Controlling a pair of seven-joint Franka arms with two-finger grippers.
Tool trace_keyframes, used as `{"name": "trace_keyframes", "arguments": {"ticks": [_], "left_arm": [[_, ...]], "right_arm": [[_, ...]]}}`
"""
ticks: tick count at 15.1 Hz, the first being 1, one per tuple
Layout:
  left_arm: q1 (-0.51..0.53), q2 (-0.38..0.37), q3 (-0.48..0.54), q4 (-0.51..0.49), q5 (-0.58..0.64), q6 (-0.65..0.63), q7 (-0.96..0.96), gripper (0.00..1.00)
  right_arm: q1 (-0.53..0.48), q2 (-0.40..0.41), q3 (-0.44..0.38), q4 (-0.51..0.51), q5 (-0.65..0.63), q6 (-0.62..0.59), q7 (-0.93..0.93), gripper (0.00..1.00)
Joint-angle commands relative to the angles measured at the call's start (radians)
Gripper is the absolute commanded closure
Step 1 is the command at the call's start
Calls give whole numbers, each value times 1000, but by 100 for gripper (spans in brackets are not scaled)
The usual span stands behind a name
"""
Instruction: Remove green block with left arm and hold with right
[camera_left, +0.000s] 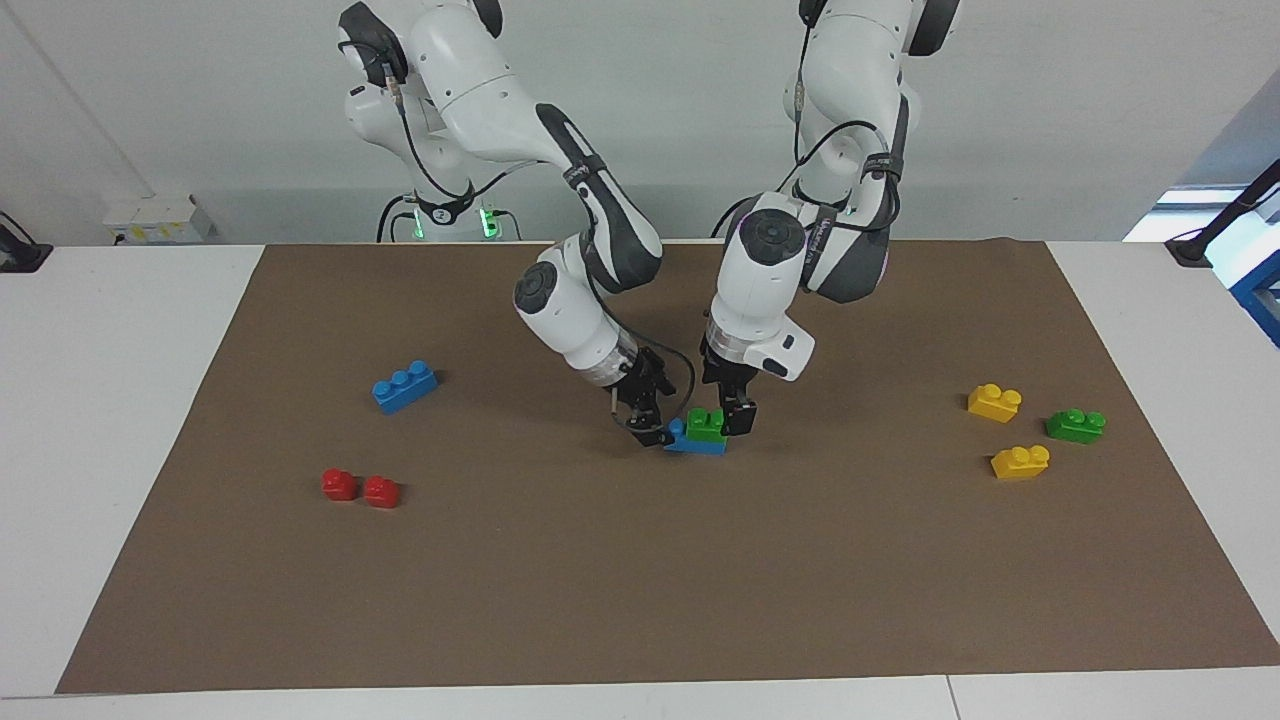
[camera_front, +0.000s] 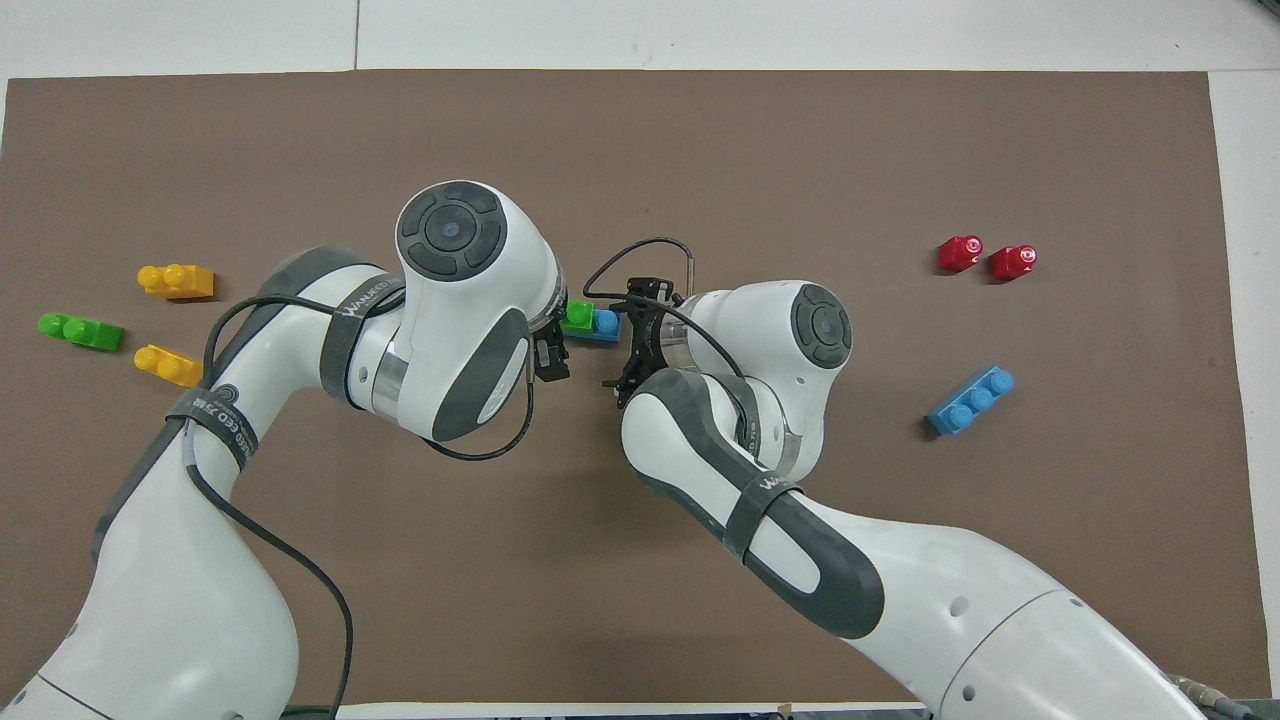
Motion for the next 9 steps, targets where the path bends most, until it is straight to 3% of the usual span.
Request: {"name": "trace_keyframes", "arguments": {"ticks": [1, 9], "left_arm": [[-1, 10, 3, 9, 7, 8, -9, 0], [0, 18, 5, 14, 4, 21, -10, 0]], "right_arm": [[5, 29, 0, 29, 17, 17, 18, 1], [3, 78, -1, 89, 17, 17, 18, 3]]}}
